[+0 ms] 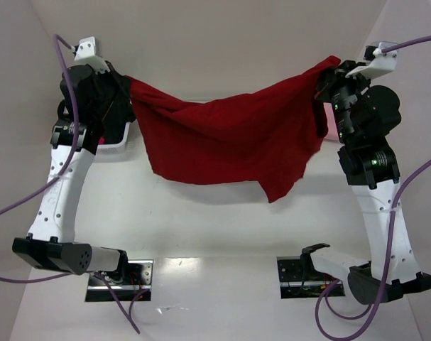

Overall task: Fold and stack the t-shirts
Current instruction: Flatten out the tshirt

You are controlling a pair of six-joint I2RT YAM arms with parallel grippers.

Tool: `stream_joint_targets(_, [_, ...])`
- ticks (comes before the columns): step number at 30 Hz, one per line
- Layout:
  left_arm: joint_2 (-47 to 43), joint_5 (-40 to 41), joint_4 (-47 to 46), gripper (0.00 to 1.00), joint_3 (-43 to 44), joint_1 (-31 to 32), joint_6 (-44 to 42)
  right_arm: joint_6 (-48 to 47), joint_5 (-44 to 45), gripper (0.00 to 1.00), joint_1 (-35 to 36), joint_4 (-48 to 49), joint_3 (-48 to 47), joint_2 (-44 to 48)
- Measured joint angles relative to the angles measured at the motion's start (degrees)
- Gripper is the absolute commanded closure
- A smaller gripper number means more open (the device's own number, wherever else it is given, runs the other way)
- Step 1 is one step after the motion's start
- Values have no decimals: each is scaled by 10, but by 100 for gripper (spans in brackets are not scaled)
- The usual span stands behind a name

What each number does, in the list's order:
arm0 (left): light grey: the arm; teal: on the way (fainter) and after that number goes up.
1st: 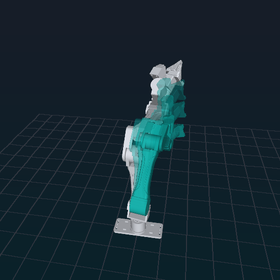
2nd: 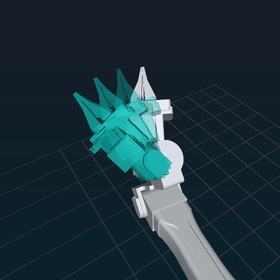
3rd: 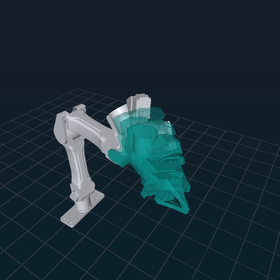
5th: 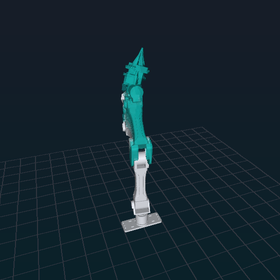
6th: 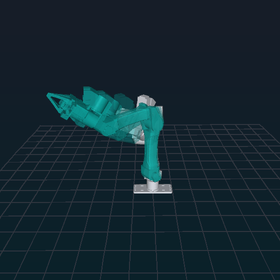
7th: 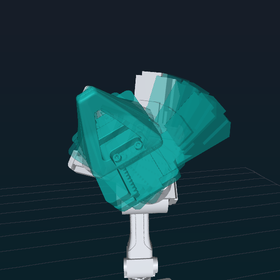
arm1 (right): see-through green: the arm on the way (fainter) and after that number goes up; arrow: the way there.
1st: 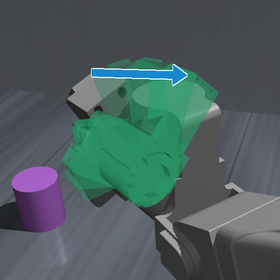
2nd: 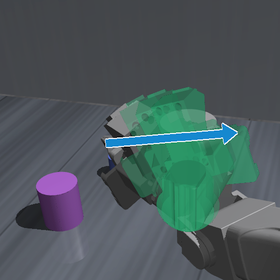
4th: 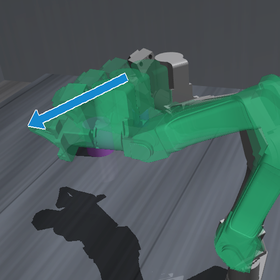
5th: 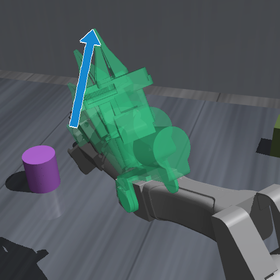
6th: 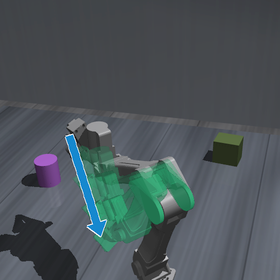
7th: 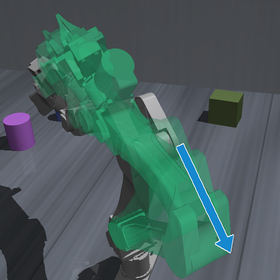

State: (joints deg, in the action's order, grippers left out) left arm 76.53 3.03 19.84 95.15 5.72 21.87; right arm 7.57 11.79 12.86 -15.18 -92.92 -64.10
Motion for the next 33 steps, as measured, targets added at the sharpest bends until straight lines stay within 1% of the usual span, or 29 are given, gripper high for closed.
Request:
stream_joint_targets(3, [19, -18, 2, 100, 46, -2, 10, -5, -1, 100, 0, 1, 2, 2])
stream_joint_targets(7, [14, -28, -23, 100, 109, -2, 11, -14, -1, 100, 0, 7, -16, -10])
stream_joint_targets(9, [-2, -30, -43, 100, 114, -2, 10, -13, -2, 100, 0, 16, -19, -13])
stream_joint_targets(12, [-24, -31, -47, 100, 112, -3, 9, -11, -12, 100, 0, 21, -19, -13])
stream_joint_targets(15, [-57, -34, -49, 100, 69, -3, 8, -10, -16, 100, 0, 32, 19, 2])
stream_joint_targets(17, [-81, -34, -36, 100, 26, -3, 7, -10, -17, 100, 0, 28, 71, 23])
stream_joint_targets(21, [-125, -34, 5, 100, -57, -3, 6, 3, -18, 100, 0, -11, 138, 45])
stream_joint_targets(24, [-155, -33, 53, 100, -85, -3, 5, 16, -20, 100, 0, -56, 145, 55])
stream_joint_targets(27, [-189, -29, 95, 100, -81, -3, 2, 23, -31, 100, 0, -100, 123, 68])
stream_joint_targets(29, [-215, -27, 118, 100, -67, -2, 1, 27, -38, 100, 0, -126, 88, 75])
stream_joint_targets(33, [-266, -14, 139, 100, -28, 6, 11, 33, -40, 100, 0, -160, -14, 87])
